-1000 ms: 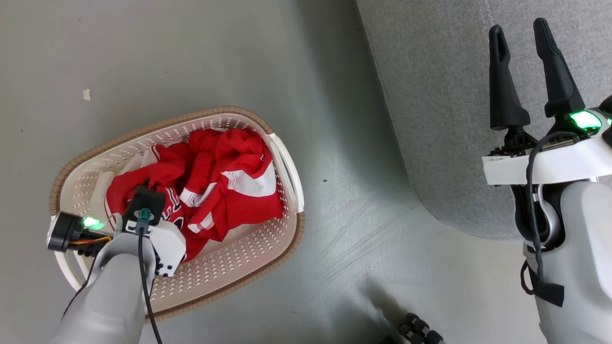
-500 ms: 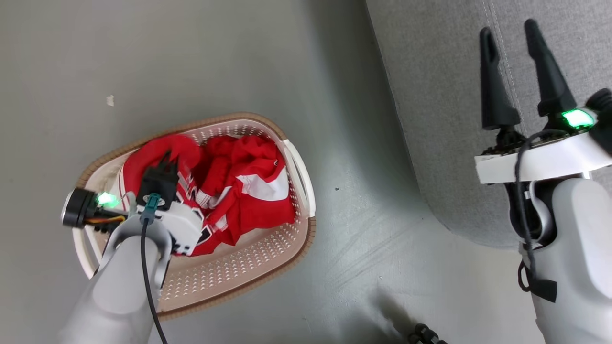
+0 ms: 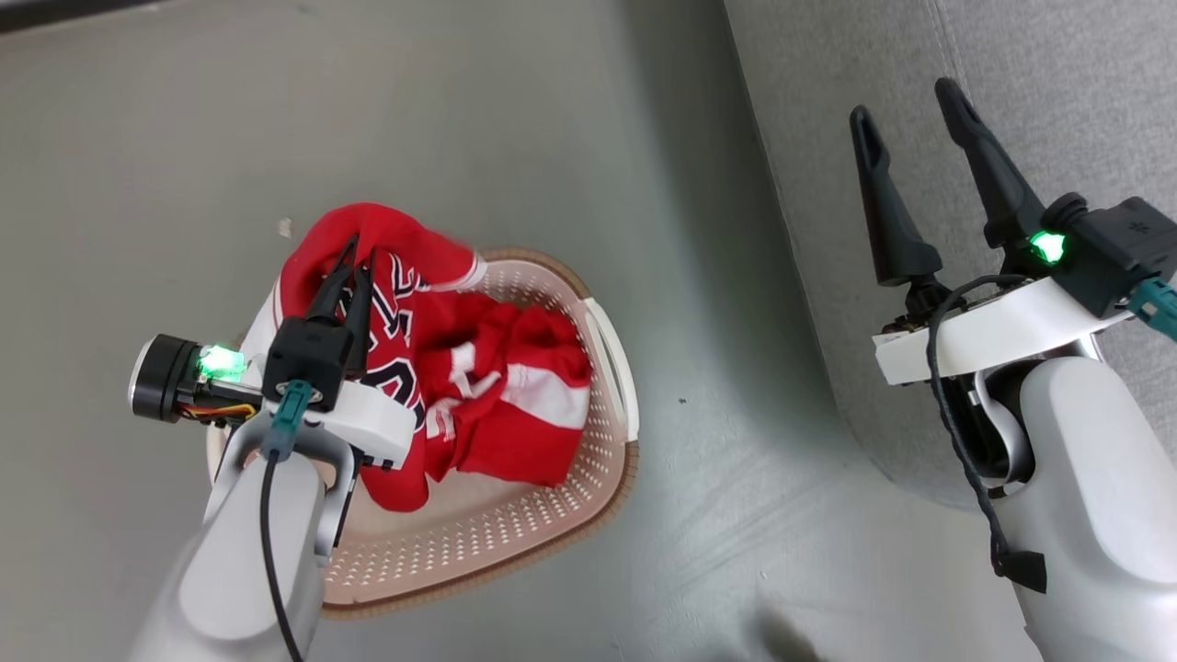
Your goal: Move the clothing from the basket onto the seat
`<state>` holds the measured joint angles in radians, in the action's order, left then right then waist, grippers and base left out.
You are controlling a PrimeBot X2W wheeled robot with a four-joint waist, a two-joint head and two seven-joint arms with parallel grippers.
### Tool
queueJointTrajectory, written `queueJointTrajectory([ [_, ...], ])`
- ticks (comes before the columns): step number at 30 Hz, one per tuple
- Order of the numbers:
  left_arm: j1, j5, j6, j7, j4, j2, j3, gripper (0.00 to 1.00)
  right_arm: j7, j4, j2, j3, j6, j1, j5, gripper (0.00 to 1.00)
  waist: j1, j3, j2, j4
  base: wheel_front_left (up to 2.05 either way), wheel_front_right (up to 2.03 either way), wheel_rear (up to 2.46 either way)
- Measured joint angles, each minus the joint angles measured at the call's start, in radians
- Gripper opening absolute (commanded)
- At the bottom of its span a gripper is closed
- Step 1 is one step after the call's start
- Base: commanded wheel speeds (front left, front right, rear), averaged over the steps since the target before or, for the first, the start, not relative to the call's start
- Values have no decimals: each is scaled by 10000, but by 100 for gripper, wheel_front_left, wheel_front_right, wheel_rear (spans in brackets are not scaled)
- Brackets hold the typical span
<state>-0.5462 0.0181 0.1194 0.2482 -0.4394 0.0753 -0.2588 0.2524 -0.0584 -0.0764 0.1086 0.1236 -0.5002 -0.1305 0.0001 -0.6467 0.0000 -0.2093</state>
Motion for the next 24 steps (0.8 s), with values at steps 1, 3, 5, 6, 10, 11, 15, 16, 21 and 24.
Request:
queueJointTrajectory([
  [1, 85, 42, 0, 0, 188, 0, 35, 0, 0, -50, -33, 40, 0, 3, 2, 100, 0, 78, 0, 41, 0, 0, 0],
  [3, 243, 94, 0, 0, 554, 29, 69, 0, 0, -121, -82, 115, 0, 7, 46, 100, 0, 236, 0, 120, 0, 0, 0],
  [5, 353, 113, -4, 0, 968, 82, 94, 0, 0, -188, -144, 184, 0, 21, 71, 100, 0, 407, 0, 200, 0, 0, 0],
  [6, 406, 153, -40, 2, 1193, 113, 104, 0, 0, -224, -186, 236, 0, 30, 71, 100, 0, 495, 0, 239, 0, 0, 0],
  [10, 564, 186, -173, 10, 2056, 201, 142, 0, 0, -401, -318, 453, 0, 59, 71, 100, 0, 875, 0, 403, 0, 0, 0],
  [11, 583, 186, -174, 10, 2243, 247, 144, 0, 0, -439, -362, 495, 0, 76, 71, 100, 0, 975, 0, 443, 0, 0, 0],
  [15, 619, 186, -299, 12, 2913, 437, 215, 0, 0, -562, -531, 698, 0, 245, 71, 100, 0, 1390, 0, 601, 0, 0, 0],
  [16, 621, 199, -351, 12, 3066, 476, 234, 0, 0, -604, -564, 738, 0, 275, 71, 100, 0, 1496, 0, 638, 0, 0, 0],
  [21, 622, 470, -591, 13, 3756, 550, 267, 0, 0, -775, -779, 1150, 0, 318, 75, 100, 0, 2046, 0, 807, 0, 0, 0],
  [24, 620, 527, -815, 35, 4102, 663, 311, 0, 0, -880, -959, 1488, 0, 479, 71, 100, 0, 2503, 0, 920, 0, 0, 0],
])
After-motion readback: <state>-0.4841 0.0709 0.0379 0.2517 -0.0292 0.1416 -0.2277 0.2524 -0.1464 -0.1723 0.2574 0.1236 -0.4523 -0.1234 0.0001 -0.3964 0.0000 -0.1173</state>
